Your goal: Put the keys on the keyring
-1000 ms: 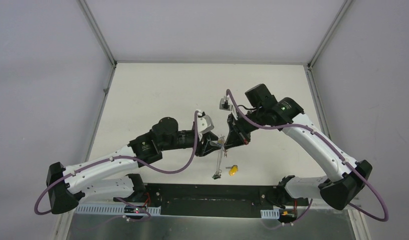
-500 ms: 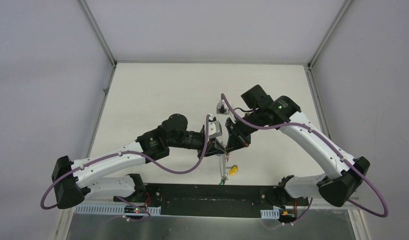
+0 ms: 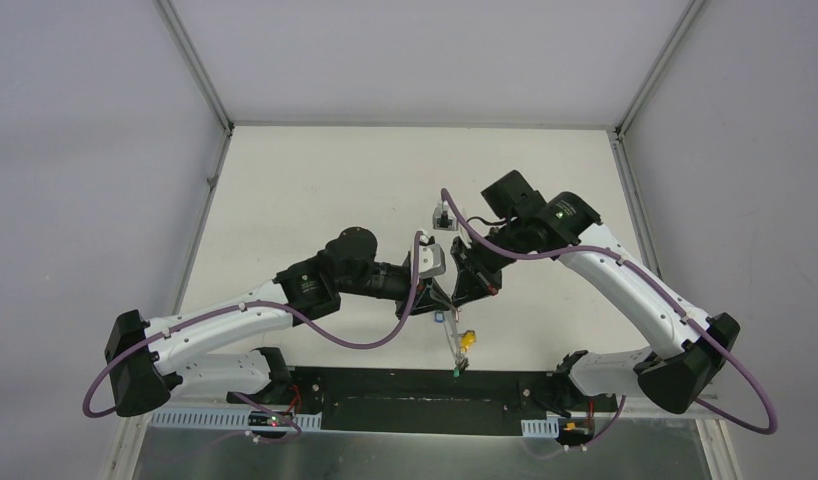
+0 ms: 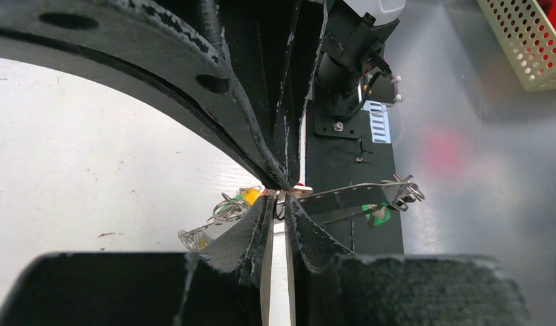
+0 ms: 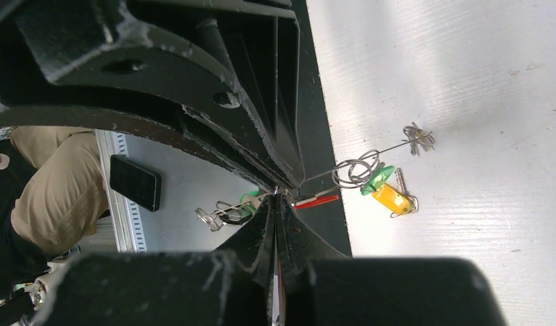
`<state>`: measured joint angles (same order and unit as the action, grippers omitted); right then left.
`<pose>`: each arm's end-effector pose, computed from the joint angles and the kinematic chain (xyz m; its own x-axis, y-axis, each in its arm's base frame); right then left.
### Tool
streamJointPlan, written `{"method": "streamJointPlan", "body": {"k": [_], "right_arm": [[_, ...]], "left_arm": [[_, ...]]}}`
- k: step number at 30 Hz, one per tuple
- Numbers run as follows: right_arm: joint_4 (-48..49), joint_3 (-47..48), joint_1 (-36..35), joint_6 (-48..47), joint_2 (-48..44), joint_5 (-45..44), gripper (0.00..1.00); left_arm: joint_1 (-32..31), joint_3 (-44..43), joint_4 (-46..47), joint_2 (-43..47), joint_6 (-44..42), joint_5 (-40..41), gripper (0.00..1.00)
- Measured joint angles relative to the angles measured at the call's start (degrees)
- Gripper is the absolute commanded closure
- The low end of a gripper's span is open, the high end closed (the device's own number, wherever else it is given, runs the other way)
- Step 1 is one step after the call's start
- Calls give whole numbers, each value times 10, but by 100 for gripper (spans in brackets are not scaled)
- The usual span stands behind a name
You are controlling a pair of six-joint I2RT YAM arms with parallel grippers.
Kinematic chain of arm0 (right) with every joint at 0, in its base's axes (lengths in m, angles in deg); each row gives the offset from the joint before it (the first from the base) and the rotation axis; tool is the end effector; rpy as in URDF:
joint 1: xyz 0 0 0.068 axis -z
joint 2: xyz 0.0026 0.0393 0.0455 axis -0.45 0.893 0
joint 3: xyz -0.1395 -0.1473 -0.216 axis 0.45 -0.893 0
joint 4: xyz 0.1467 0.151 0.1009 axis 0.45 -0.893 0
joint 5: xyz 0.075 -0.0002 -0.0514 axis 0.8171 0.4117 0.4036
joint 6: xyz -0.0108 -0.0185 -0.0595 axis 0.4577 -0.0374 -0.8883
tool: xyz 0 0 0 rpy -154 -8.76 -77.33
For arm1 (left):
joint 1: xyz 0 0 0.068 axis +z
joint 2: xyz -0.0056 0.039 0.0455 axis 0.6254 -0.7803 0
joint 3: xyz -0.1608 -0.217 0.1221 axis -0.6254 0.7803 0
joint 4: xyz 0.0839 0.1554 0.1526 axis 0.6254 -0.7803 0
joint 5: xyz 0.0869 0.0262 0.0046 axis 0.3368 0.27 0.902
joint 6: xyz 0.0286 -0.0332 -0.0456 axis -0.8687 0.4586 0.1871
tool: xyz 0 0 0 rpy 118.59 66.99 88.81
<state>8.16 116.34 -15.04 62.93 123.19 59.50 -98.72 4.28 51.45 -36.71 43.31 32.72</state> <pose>0.1253 0.1586 0.3701 -0.4290 -0.6722 -0.6034 -0.8665 0.1175 0.4851 0.0869 -0.2014 0.3460 -0.1223 0.2257 -0.9665 0.9916 -0.0140 -0.1287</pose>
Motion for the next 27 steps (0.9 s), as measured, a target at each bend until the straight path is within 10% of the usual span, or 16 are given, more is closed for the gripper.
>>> {"method": "streamJointPlan", "body": {"k": [11,18,27], "right_arm": [[3,0,0,2,0,0,98],[45,-8,1,21,-12,-13,55],[196,-118,43,94,-112,-17,46]], "left_arm": [[0,0,1,0,0,-1,100],[0,34,34,16,22,11,100],[0,159,182,110,73,64,100]]}}
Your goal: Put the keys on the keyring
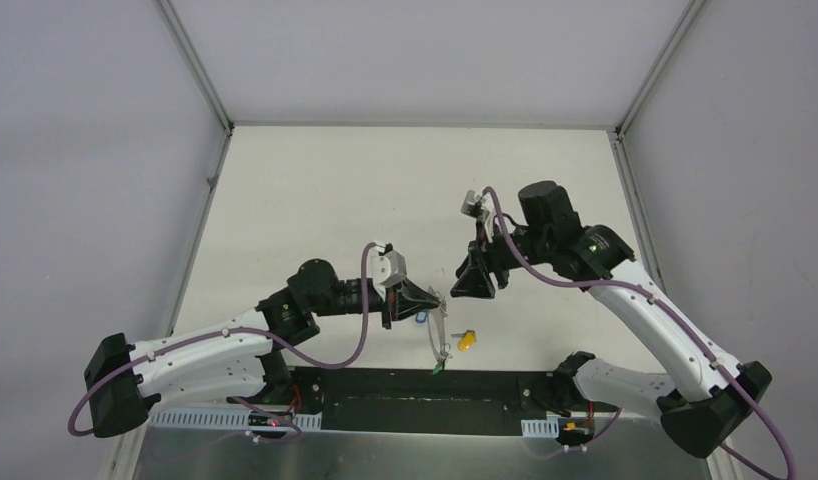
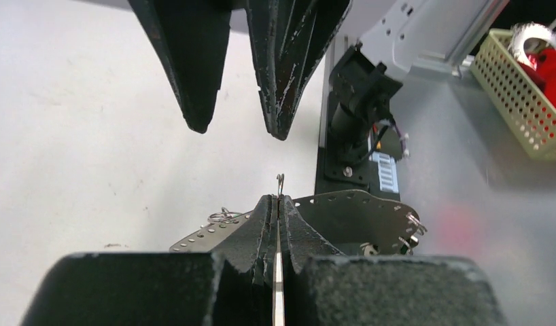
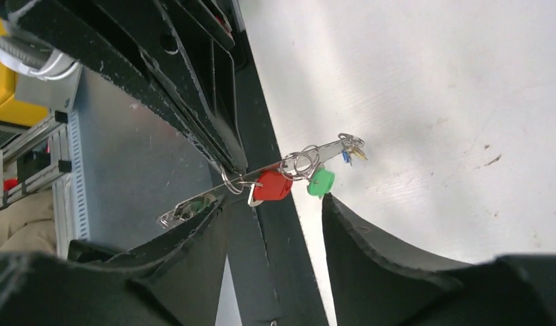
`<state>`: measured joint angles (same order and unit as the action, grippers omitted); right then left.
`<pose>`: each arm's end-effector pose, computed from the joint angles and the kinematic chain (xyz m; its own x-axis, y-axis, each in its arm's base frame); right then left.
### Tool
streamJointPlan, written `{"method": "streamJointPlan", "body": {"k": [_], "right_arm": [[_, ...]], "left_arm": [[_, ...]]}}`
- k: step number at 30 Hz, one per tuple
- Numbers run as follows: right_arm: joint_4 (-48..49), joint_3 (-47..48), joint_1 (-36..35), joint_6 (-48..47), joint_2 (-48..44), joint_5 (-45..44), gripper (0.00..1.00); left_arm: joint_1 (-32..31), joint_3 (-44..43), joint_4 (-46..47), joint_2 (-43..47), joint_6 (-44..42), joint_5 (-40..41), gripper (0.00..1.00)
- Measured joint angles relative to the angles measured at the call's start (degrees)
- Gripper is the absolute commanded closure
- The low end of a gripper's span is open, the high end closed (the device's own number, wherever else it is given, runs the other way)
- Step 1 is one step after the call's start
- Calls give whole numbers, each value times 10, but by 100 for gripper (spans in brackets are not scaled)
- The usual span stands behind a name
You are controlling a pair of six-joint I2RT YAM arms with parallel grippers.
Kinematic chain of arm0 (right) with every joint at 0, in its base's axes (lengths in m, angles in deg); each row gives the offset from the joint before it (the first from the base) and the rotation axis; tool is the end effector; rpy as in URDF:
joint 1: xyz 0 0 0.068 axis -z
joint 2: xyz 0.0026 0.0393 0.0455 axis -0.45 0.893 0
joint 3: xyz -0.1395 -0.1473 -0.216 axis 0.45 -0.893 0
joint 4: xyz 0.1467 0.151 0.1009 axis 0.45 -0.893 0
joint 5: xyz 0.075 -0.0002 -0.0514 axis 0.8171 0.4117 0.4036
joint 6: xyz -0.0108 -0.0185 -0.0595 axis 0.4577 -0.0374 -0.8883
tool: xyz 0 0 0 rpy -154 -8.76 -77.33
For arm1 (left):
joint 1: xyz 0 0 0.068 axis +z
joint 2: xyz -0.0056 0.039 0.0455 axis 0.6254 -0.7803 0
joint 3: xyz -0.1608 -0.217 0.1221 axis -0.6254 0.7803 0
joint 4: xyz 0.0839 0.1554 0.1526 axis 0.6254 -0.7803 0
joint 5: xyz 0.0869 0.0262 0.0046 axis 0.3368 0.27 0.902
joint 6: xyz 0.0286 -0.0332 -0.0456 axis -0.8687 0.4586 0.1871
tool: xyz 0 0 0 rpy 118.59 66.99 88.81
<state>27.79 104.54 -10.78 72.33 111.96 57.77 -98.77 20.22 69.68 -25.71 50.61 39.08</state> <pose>0.1201 0.1348 0.3674 -0.4402 -0.4731 -0.7631 -0.8976 0.2088 0.3883 0.0711 -0.1648 0.3224 -0.1343 0.0175 -0.9908 0.9875 0.0851 -0.1324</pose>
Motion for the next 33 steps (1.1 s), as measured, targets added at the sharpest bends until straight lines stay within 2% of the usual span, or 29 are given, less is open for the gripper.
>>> {"method": "streamJointPlan", "body": {"k": [9,15,23,33], "right_arm": [[205,-95,7,118,-64,79,60],[282,-105,7,167,-64,115,56],[317,-110,7,186,-78,125,50],[339,-114,7,193,-94,128,48]], "left_arm": [[0,81,174,49,13,26,100],[0,102,248,68,11,27,100],[0,104,257,96,7,29,100],[0,104,202,143,-9,43,100]]}}
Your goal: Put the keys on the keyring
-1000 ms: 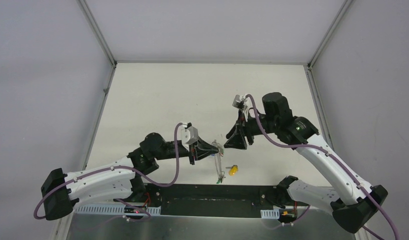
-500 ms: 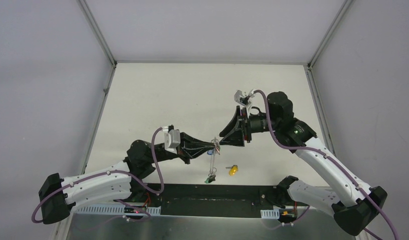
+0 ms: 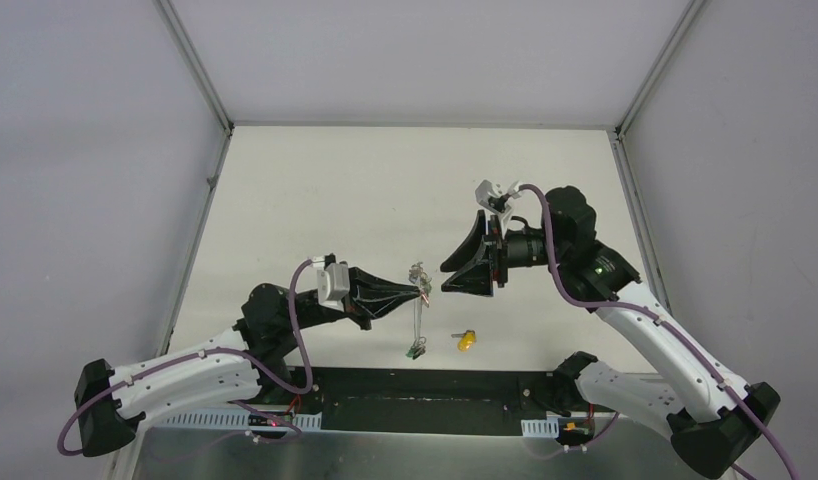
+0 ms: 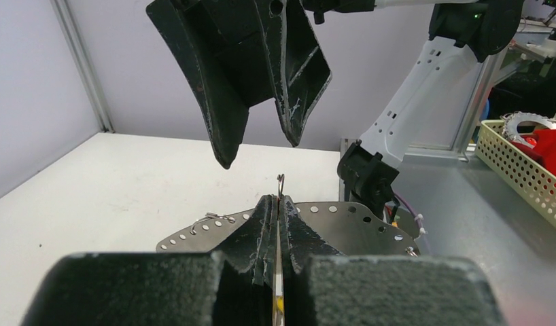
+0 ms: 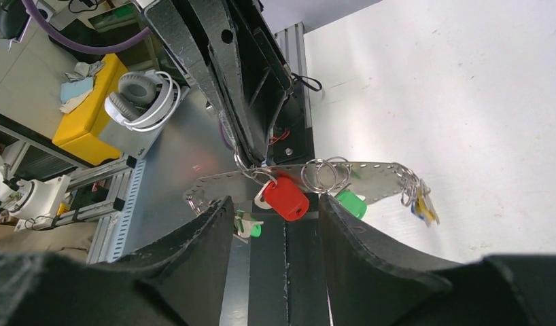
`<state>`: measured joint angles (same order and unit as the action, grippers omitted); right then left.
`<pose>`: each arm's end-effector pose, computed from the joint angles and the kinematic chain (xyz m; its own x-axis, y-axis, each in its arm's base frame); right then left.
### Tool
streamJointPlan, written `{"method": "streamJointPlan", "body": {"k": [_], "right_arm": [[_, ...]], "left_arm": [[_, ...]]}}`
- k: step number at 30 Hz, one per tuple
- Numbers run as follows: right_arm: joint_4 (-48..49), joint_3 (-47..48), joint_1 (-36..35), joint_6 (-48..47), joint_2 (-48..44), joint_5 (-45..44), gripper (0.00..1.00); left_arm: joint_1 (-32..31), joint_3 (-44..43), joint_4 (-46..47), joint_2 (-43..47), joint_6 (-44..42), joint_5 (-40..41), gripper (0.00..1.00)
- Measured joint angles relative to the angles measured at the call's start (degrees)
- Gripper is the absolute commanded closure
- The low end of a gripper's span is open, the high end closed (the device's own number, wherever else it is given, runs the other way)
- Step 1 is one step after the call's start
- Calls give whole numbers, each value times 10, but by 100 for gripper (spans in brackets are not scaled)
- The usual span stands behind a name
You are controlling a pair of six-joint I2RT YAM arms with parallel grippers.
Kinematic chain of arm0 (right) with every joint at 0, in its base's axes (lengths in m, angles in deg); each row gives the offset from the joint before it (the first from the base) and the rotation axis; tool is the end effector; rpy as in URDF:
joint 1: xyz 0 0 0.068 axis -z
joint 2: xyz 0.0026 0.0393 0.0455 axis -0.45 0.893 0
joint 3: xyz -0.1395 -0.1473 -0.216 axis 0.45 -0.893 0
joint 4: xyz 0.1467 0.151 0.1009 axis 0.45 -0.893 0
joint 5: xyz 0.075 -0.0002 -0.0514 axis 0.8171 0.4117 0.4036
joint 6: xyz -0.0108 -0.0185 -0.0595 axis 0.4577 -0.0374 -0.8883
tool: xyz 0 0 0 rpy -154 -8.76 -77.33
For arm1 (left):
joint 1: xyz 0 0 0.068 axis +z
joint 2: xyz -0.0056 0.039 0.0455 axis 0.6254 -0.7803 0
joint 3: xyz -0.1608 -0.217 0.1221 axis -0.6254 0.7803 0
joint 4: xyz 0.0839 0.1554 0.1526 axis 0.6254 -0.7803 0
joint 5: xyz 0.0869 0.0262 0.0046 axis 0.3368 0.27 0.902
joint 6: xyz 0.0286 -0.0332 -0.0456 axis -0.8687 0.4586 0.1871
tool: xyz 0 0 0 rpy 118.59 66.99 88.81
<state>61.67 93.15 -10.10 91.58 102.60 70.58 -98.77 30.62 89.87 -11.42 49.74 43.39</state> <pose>0.1048 0.1293 0.3894 -0.3715 -0.1510 -0.9161 -0.9254 -0.0198 0.3785 0.0457 -0.1140 0.3345 0.0868 -0.3451 -0.9345 0.9887 0.1448 0.0384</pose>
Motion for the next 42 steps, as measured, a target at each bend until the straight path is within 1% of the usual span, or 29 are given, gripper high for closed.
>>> {"method": "streamJointPlan", "body": {"k": [12,18,20,23,26,29,33,36,37,39,40,42], "right_arm": [[6,-24,0,15,-1,-9,45],[9,-44,0,22,-9,-14,43],[15,-51,0,27,-12,-14,43],[30,-59,0,37,-15,-14,43],[43,-63,0,49,-15,-14,43],[57,-64,0,58,-14,-18,43],[66,-64,0,65,-9,-32,43],[67,-64,0,69,-3,-40,46],[68,-64,0,70,-1,-42,49],[69,-64,0,71,3,-43,58],[70,-64,0,70,4,-44,60],[75,-64,0,73,8,-43,61]], "left_arm": [[0,-12,-118,13,-2,45,100],[0,-25,-154,9,16,74,100],[0,-35,-174,4,36,91,100],[0,-71,-233,-12,76,126,100],[0,-133,-316,-42,119,161,100],[0,-188,-381,-69,150,179,100],[0,-209,-426,-83,179,186,100],[0,-209,-454,-85,190,193,100],[0,-209,-462,-85,192,194,100],[0,-209,-475,-85,195,195,100],[0,-209,-480,-85,196,195,100],[0,-209,-489,-84,198,195,100]]}}
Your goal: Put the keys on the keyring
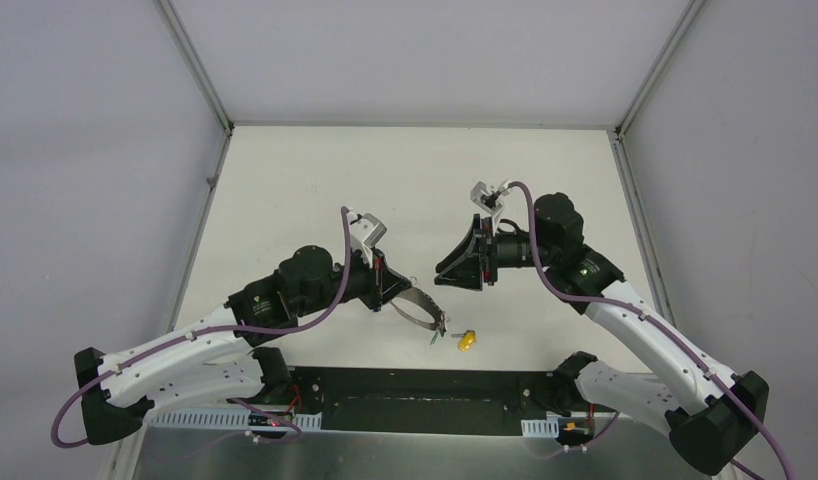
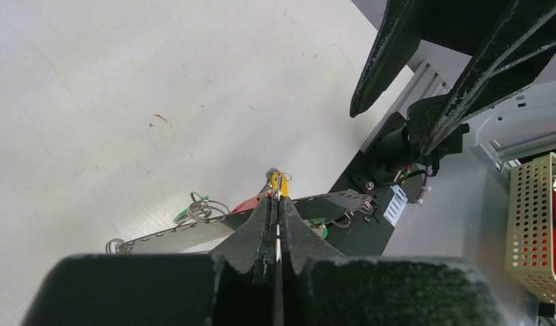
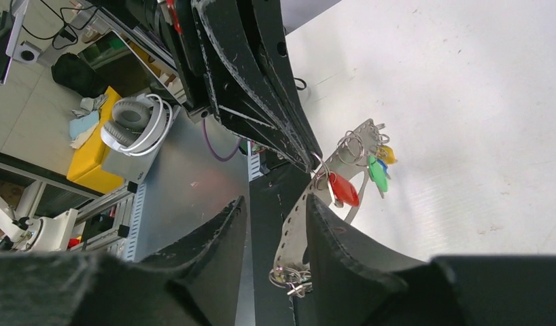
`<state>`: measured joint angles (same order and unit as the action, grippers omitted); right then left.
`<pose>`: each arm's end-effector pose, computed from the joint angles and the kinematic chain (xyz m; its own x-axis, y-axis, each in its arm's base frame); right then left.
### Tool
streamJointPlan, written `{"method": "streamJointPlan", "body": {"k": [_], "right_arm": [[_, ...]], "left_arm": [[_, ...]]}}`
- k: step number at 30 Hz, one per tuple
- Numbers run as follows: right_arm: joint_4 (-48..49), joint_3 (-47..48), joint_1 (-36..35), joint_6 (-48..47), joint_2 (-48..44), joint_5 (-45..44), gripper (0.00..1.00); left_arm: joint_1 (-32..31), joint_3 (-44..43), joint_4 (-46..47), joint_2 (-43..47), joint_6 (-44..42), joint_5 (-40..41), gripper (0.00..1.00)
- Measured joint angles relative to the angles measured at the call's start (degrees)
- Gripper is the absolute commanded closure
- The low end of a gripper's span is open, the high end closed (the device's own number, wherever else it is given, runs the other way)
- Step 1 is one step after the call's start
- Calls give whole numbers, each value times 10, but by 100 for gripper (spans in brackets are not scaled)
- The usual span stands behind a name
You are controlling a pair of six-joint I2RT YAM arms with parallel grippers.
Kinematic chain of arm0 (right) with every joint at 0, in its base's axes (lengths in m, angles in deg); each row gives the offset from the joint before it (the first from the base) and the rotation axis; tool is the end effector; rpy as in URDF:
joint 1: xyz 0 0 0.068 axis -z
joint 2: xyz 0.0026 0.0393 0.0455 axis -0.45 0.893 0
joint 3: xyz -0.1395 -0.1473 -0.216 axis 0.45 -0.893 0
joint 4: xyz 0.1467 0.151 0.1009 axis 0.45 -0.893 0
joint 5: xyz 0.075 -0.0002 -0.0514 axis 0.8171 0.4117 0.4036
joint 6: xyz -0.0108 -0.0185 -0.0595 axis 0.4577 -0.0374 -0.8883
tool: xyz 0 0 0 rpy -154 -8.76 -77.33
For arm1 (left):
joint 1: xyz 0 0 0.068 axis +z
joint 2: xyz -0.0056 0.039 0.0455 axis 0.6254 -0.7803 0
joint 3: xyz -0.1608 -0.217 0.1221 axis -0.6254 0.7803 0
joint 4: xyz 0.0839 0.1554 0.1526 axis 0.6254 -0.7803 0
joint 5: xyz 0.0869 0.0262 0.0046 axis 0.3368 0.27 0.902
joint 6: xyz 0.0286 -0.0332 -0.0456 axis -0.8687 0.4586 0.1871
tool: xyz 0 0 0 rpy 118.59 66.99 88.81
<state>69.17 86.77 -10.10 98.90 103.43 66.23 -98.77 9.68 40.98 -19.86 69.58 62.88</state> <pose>0.1166 0.1355 0.3644 -0.4837 -0.1265 -0.8660 -0.8752 0.0696 0.4787 0.0746 -0.1318 0.3397 -0.4920 -0.0176 -0.8704 0.7377 0.5225 -0.4276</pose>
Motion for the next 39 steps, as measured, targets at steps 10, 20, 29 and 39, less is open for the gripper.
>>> {"method": "streamJointPlan", "body": {"k": [10,20,29,39], "right_arm": [[30,0,0,10,34,10,54],[38,-3,0,14,41,27,56],[42,-7,0,14,55,39,54],[49,-35,0,15,54,35,52]], "left_arm": [[0,-1,-22,1,2,-1,100],[0,-8,-33,-9,2,-3,100],[0,-12,-35,-11,-1,-4,100],[0,-13,-69,-15,-1,16,100]]}}
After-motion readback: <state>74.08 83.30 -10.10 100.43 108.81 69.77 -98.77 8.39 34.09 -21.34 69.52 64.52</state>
